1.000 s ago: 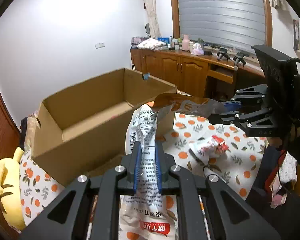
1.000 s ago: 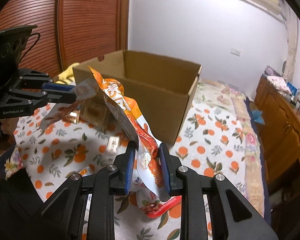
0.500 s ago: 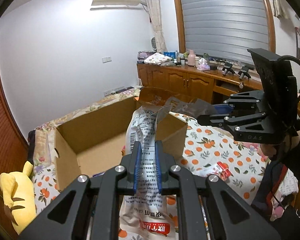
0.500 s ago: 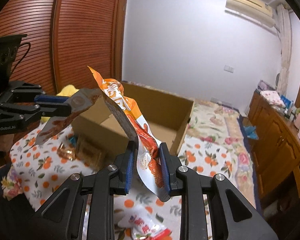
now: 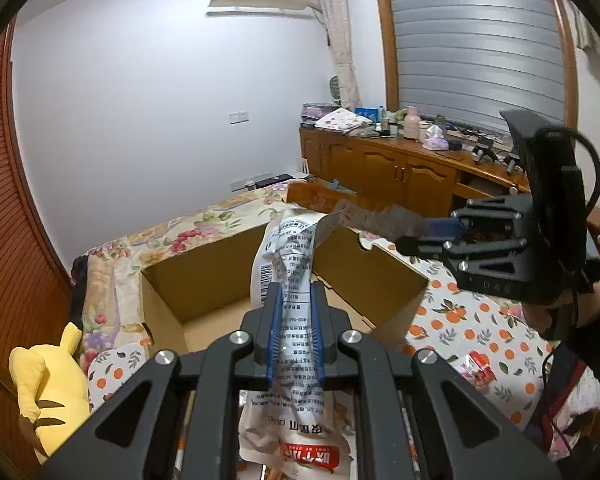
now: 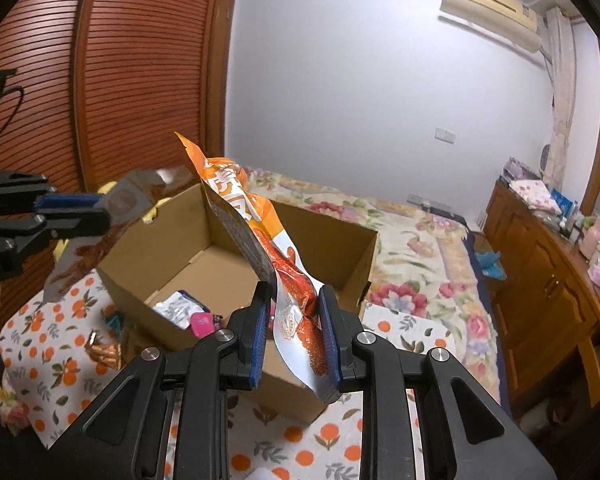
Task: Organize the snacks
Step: 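Carry both bags over the box and lower them inside, then open both grippers to release the bags and pull back from the box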
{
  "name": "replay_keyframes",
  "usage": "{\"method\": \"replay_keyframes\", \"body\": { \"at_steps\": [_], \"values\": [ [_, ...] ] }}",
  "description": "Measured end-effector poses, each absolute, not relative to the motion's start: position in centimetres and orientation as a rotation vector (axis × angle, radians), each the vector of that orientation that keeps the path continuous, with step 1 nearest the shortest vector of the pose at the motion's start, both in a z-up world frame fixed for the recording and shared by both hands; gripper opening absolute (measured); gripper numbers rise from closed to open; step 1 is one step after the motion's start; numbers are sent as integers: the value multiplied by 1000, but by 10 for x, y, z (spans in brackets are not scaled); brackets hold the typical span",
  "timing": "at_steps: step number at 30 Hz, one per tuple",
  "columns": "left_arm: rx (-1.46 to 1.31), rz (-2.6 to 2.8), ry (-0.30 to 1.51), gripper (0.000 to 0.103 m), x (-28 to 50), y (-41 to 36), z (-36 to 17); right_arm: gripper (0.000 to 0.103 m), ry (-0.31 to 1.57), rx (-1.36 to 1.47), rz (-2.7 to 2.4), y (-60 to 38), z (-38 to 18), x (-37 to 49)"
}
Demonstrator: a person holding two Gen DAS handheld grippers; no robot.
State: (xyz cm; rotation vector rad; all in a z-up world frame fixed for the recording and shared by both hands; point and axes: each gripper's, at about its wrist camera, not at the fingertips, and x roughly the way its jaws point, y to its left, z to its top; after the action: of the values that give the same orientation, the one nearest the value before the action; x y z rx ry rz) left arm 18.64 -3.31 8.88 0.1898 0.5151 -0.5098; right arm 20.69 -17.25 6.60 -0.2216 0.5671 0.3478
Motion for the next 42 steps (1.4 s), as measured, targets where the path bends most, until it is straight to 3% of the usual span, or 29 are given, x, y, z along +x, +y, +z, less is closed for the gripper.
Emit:
{"method": "replay_keyframes", "body": {
  "at_steps": [28, 30, 42],
  "values": [
    [119, -390, 552, 13, 251, -20, 52, 23, 711, -248, 345, -142, 16, 270],
    [116, -393, 558, 8, 253, -19, 49, 23, 723, -252, 348, -141, 11, 272],
    [121, -418, 579, 8, 263, -13, 42, 24, 785, -239, 359, -139, -6, 284]
  ]
}}
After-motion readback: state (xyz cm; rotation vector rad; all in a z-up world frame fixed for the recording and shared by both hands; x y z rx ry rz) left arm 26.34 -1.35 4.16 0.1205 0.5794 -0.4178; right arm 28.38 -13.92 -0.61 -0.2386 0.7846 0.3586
